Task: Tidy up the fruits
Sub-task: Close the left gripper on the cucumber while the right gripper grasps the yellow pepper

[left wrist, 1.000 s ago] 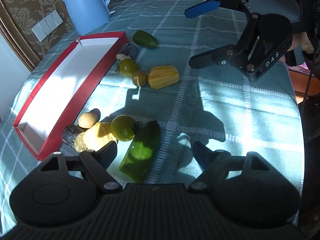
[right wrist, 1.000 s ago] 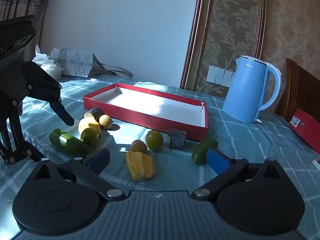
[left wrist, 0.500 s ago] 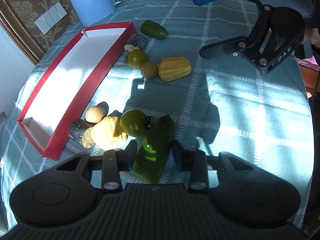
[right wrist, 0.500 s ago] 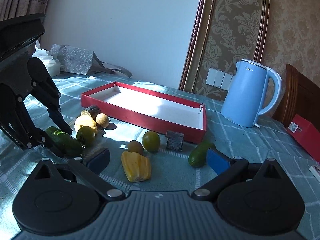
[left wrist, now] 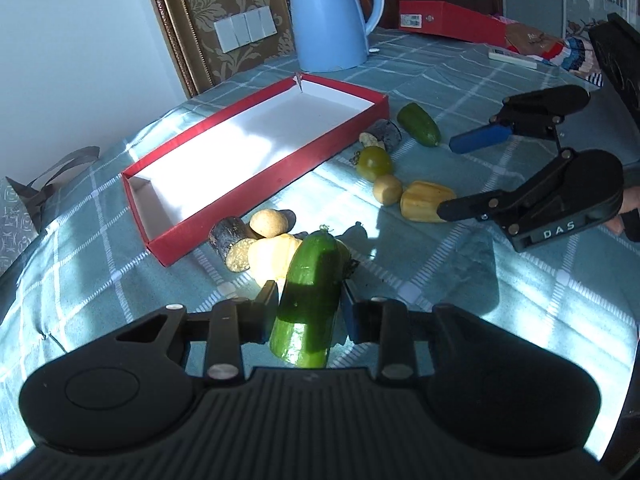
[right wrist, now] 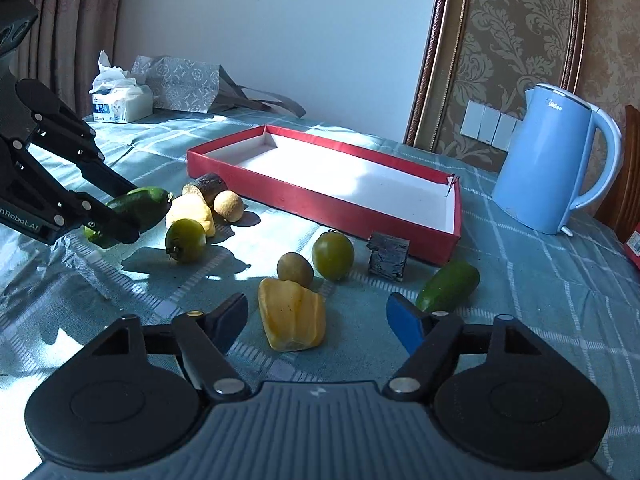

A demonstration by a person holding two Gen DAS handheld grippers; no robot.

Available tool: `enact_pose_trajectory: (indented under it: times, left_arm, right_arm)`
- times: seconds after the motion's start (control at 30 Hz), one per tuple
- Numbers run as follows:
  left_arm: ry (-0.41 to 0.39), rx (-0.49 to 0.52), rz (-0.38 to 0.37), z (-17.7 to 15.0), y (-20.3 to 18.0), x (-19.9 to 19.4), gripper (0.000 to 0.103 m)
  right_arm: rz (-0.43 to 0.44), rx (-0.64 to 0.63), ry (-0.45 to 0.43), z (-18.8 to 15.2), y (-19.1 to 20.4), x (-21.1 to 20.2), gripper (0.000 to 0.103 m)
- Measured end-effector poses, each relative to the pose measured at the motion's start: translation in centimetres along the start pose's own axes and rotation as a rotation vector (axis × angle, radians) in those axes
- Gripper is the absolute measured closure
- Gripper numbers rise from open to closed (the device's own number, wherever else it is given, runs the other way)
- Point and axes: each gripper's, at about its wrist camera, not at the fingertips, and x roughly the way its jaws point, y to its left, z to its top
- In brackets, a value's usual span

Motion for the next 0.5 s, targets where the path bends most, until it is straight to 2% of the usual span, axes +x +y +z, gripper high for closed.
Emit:
enact_pose_trajectory:
  times: [0.27, 0.33, 0.4, 0.5]
  left_arm:
    - [-0.060, -0.150, 0.121, 0.3, 0.6, -1.5, 0.073]
    - [-0.073, -0.193, 0.143, 0.5, 0.8, -1.7, 0.073]
    - [-0.075, -0.235, 0.163, 0.8, 1.1, -1.7, 0.073]
    - [-0.072, -0.286, 0.179, 0.9, 1.5, -1.5, 0.073]
  right_arm:
    - [0.044, -0.012, 0.065, 0.1, 0.1, 2.6, 0.041]
    - [0.064, 0.010, 0.074, 0.3, -0.3, 2.9, 0.045]
    - [0.095, 0.036, 0.081, 0.4, -0.7, 3.0, 0.059]
    - [0.108, 0.046, 0.085, 0.4, -0.7, 3.0, 0.061]
